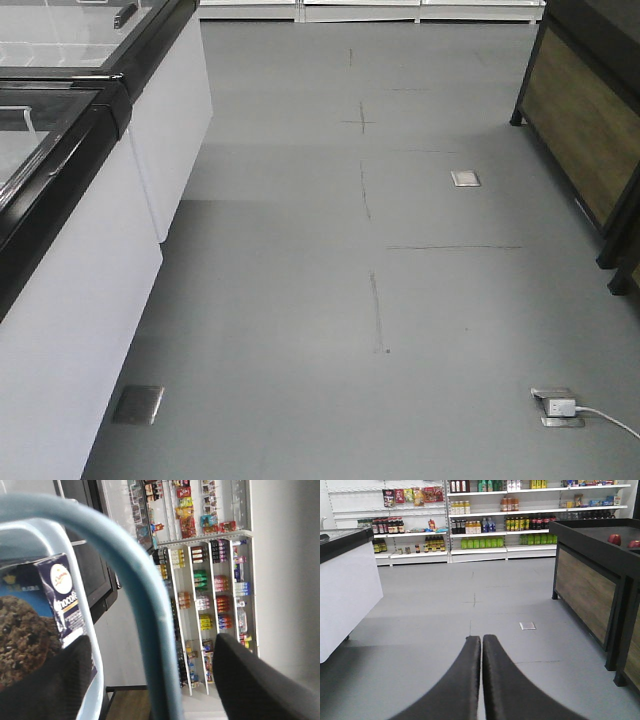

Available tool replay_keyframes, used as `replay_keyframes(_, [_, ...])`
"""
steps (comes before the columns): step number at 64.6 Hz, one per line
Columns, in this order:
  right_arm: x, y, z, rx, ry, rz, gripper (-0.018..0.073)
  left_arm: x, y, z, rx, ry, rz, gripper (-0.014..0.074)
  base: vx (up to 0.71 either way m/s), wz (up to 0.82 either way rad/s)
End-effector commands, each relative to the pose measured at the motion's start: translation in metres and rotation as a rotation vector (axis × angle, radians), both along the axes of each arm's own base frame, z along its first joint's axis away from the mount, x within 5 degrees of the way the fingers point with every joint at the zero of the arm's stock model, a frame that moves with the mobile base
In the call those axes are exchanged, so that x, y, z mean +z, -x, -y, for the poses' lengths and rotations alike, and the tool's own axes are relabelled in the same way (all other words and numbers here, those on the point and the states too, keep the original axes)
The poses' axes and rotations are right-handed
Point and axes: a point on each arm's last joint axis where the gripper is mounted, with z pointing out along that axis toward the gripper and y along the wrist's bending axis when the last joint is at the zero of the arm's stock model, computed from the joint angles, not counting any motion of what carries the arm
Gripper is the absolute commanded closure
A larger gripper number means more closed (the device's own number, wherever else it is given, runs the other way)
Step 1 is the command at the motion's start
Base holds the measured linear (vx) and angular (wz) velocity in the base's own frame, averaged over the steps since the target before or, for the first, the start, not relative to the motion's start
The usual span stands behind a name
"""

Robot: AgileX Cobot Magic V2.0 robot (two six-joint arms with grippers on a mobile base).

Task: Left arm holds basket, right arm returns cookies
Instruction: 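Lift the light-blue basket by its handle with the left gripper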

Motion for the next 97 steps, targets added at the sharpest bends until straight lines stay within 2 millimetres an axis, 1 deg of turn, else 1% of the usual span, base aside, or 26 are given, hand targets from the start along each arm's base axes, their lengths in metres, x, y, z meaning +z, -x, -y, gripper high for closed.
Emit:
replay_keyframes(1, [0.006,0.001,0.0,0.0,0.005,0.08,0.0567,0.04,-0.002,0.011,-0.039,-0.062,0.149,0.0187,0.0,0.0])
replay_keyframes(4, [0.006,0.001,0.0,0.0,0.005,0.08,0.0567,0.041,-0.002,0.011,-0.04,-0.091,0.148,0.0224,0.0,0.0])
replay_keyframes(11, [0.006,0.001,0.0,0.0,0.005,0.08,0.0567,0.043,-0.001,0.014,-0.054,-0.106,0.154,0.035,0.0,0.0])
replay_keyframes(16, [0.006,0.001,0.0,0.0,0.005,0.08,0.0567,0.044,-0.001,0.016,-0.067,-0.107,0.161,0.0465,0.0,0.0])
replay_keyframes(22, [0.006,0.001,0.0,0.0,0.005,0.08,0.0567,0.052,0.002,0.02,-0.068,-0.113,0.173,0.0607,0.0,0.0])
replay_keyframes(31, [0.006,0.001,0.0,0.0,0.005,0.08,0.0567,0.062,0.003,0.029,-0.082,-0.136,0.188,0.0605,0.0,0.0])
replay_keyframes(37, [0.006,0.001,0.0,0.0,0.005,0.08,0.0567,0.072,0.002,0.037,-0.106,-0.161,0.207,0.0604,0.0,0.0])
replay_keyframes(41, [0.006,0.001,0.0,0.0,0.005,0.08,0.0567,0.081,-0.002,0.042,-0.131,-0.179,0.226,0.0605,0.0,0.0])
replay_keyframes(48, [0.006,0.001,0.0,0.0,0.005,0.08,0.0567,0.103,-0.016,0.06,-0.195,-0.214,0.273,0.0605,0.0,0.0])
replay_keyframes(55, [0.006,0.001,0.0,0.0,0.005,0.08,0.0567,0.125,-0.035,0.088,-0.271,-0.225,0.321,0.0605,0.0,0.0])
replay_keyframes(62, [0.006,0.001,0.0,0.0,0.005,0.08,0.0567,0.141,-0.055,0.125,-0.358,-0.25,0.362,0.0605,0.0,0.0])
replay_keyframes(64, [0.006,0.001,0.0,0.0,0.005,0.08,0.0567,0.144,-0.061,0.139,-0.397,-0.254,0.371,0.0605,0.0,0.0])
replay_keyframes(66, [0.006,0.001,0.0,0.0,0.005,0.08,0.0567,0.144,-0.065,0.148,-0.418,-0.253,0.372,0.0605,0.0,0.0])
replay_keyframes(70, [0.006,0.001,0.0,0.0,0.005,0.08,0.0567,0.142,-0.076,0.173,-0.492,-0.249,0.367,0.0605,0.0,0.0])
replay_keyframes(79, [0.006,0.001,0.0,0.0,0.005,0.08,0.0567,0.129,-0.098,0.224,-0.658,-0.224,0.345,0.0605,0.0,0.0])
replay_keyframes(89, [0.006,0.001,0.0,0.0,0.005,0.08,0.0567,0.126,-0.103,0.281,-0.822,-0.196,0.355,0.0605,0.0,0.0])
replay_keyframes(90, [0.006,0.001,0.0,0.0,0.005,0.08,0.0567,0.126,-0.103,0.289,-0.848,-0.2,0.356,0.0605,0.0,0.0])
replay_keyframes(97, [0.006,0.001,0.0,0.0,0.005,0.08,0.0567,0.121,-0.1,0.32,-0.954,-0.244,0.337,0.0605,0.0,0.0])
